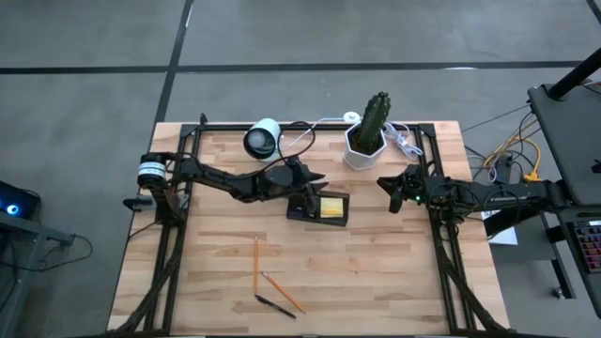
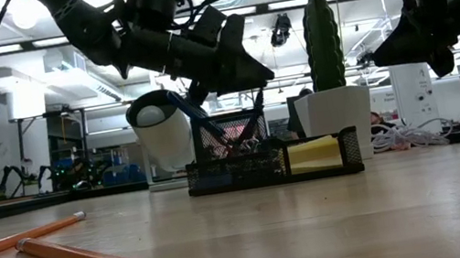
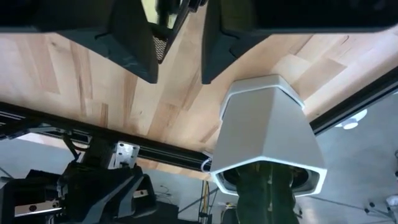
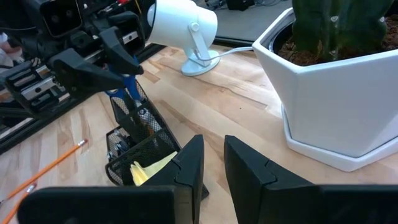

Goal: Pick and place office supplies into organizer
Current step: Put the left yellow pencil into the black desk organizer

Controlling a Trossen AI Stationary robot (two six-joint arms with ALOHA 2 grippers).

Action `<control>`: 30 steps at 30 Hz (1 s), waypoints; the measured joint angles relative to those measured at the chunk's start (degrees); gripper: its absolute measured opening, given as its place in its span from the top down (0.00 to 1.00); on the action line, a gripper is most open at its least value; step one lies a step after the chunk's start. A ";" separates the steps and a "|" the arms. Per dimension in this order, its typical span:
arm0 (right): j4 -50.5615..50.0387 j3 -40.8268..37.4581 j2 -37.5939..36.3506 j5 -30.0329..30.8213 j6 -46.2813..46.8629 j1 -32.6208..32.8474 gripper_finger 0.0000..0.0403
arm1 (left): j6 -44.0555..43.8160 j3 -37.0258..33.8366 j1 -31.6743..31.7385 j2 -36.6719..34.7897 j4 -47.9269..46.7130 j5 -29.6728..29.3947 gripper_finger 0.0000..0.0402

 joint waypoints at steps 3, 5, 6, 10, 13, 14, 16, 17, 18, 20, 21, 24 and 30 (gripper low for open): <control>0.00 0.00 0.00 0.00 0.00 0.00 0.87 | -0.02 0.14 -0.01 -0.06 -0.09 0.09 0.67; 0.00 0.00 0.00 0.00 0.02 0.00 0.87 | -0.13 0.51 -0.02 -0.40 -0.21 1.11 0.64; 0.00 0.00 0.00 0.00 0.00 0.00 0.87 | -0.12 0.62 -0.02 -0.88 -0.28 2.03 0.63; 0.02 0.00 -0.02 0.01 -0.01 -0.01 0.87 | -0.10 1.30 -0.04 -3.41 0.00 5.13 0.58; 0.00 0.00 0.00 0.02 -0.01 -0.02 0.87 | 0.01 1.34 -0.04 -6.11 -0.37 8.67 0.57; -0.04 0.00 -0.02 0.02 -0.01 -0.04 0.87 | -0.04 1.26 -0.03 -7.16 -0.39 10.33 0.57; -0.04 0.00 0.00 0.02 -0.01 -0.04 0.87 | -0.47 1.23 -0.22 -9.04 -0.28 14.15 0.57; -0.06 0.00 0.00 0.02 -0.01 -0.04 0.87 | -1.40 1.11 -0.39 -10.07 -0.78 16.28 0.57; -0.04 0.00 -0.01 0.02 -0.01 -0.04 0.87 | -2.20 1.09 -0.56 -10.93 -1.11 18.22 0.57; -0.04 0.00 0.00 0.02 -0.01 -0.04 0.87 | -4.81 1.09 -1.00 -12.27 -0.87 22.65 0.57; -0.04 0.00 0.00 0.02 -0.01 -0.04 0.87 | -6.04 1.03 -1.19 -13.02 -1.13 25.51 0.57; -0.04 0.00 0.00 0.02 -0.02 -0.02 0.87 | -9.31 0.98 -2.01 -14.75 -1.55 35.27 0.57; -0.07 0.00 -0.02 0.02 -0.03 0.00 0.87 | -13.39 1.33 -4.42 -18.27 -12.19 44.35 0.57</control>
